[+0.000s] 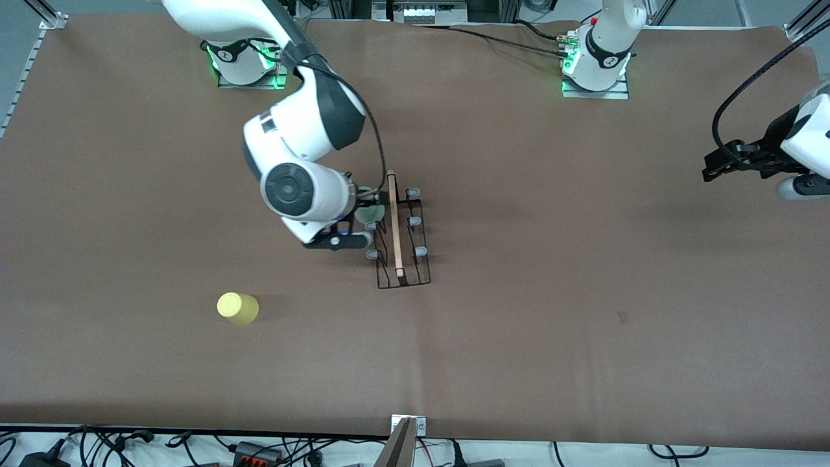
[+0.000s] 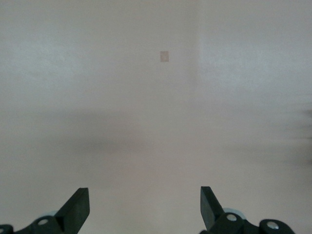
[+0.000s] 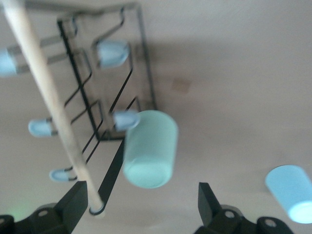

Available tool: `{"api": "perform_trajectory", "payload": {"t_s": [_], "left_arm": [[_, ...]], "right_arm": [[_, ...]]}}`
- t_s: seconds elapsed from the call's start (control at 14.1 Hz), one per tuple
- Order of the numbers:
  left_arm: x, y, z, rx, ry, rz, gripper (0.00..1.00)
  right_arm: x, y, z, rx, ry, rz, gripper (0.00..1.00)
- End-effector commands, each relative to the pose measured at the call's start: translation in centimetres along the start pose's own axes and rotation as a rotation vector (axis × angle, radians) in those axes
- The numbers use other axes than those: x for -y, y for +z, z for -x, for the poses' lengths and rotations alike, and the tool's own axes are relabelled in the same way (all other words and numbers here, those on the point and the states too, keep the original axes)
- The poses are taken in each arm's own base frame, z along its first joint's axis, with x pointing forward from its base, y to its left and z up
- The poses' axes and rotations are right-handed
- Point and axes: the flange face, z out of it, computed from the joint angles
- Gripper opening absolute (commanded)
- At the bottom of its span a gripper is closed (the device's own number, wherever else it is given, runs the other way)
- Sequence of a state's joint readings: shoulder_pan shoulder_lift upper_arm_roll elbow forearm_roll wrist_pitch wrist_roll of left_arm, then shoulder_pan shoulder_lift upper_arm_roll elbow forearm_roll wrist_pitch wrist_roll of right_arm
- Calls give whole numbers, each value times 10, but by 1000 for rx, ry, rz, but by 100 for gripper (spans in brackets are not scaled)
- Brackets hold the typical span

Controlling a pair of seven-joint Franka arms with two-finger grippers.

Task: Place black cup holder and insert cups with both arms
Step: 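Move the right gripper to the yellow cup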

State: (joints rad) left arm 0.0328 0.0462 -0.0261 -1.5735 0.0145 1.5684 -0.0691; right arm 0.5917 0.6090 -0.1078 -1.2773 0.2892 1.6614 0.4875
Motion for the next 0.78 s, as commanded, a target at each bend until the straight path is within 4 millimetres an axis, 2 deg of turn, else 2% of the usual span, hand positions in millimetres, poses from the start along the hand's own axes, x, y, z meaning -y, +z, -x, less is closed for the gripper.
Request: {"api": "perform_trajectory", "payload": {"t_s": [0.0, 0.14, 0.21, 0.42, 0.71], "left_arm": [[10, -2, 6, -13, 2, 25, 100], [11, 2, 5, -10, -2, 58, 100], [13, 3, 3, -19, -9, 78, 100], [10, 6, 2, -14, -8, 87, 100], [5, 2, 2, -21, 2, 87, 100]], "right_arm": [[-81, -35, -46, -101, 150, 30, 100], [-144, -28, -98, -236, 202, 83, 100], [-171, -24, -116, -272, 190, 89, 100], [-241, -9, -152, -302, 117, 116, 100], [-269, 22, -175, -320, 44, 131, 100]]}}
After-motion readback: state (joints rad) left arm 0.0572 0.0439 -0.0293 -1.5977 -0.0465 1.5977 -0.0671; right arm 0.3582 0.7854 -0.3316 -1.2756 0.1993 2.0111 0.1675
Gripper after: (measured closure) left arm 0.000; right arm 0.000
